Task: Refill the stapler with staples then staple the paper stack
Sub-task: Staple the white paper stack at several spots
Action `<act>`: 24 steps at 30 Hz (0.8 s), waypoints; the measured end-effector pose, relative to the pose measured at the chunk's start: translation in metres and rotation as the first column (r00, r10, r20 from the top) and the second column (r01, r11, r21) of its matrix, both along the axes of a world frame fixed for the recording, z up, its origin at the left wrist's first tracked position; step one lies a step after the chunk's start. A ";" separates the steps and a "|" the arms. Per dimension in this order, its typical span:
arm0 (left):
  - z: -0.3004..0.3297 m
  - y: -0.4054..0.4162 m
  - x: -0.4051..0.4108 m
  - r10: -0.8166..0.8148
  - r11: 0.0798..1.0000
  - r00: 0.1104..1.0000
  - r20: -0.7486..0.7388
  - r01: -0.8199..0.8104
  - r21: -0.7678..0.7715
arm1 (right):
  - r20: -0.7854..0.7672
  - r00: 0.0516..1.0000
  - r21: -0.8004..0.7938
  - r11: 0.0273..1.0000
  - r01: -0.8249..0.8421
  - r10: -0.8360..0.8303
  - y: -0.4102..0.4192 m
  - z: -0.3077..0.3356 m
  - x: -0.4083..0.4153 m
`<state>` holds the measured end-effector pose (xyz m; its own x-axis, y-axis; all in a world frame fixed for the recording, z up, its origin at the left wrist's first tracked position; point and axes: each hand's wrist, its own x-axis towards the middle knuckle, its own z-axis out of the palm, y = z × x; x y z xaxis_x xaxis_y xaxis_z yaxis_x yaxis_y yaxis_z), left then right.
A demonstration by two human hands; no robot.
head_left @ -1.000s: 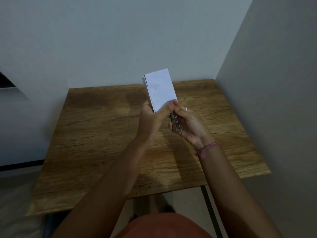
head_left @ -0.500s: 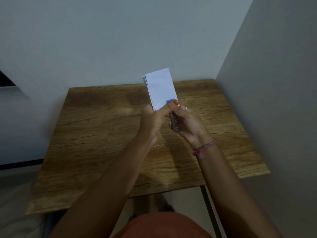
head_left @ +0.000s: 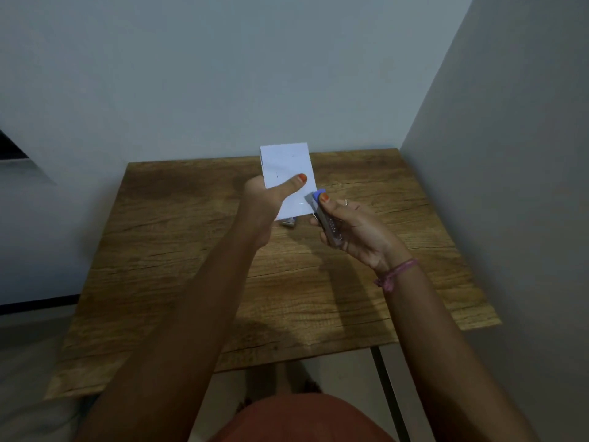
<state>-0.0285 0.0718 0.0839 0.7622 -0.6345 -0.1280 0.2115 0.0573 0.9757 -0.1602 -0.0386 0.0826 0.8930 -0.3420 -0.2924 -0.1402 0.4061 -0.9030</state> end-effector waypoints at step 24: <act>0.032 -0.011 0.018 -0.482 0.807 0.876 0.019 0.436 0.397 | -0.066 0.981 -0.102 0.977 -0.190 0.183 -0.029 0.009 0.000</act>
<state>-0.0102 0.0612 0.1155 0.4172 -0.8366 -0.3551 0.0084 -0.3871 0.9220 -0.1606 -0.0679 0.0921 0.9272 -0.2031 -0.3147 -0.2561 0.2690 -0.9284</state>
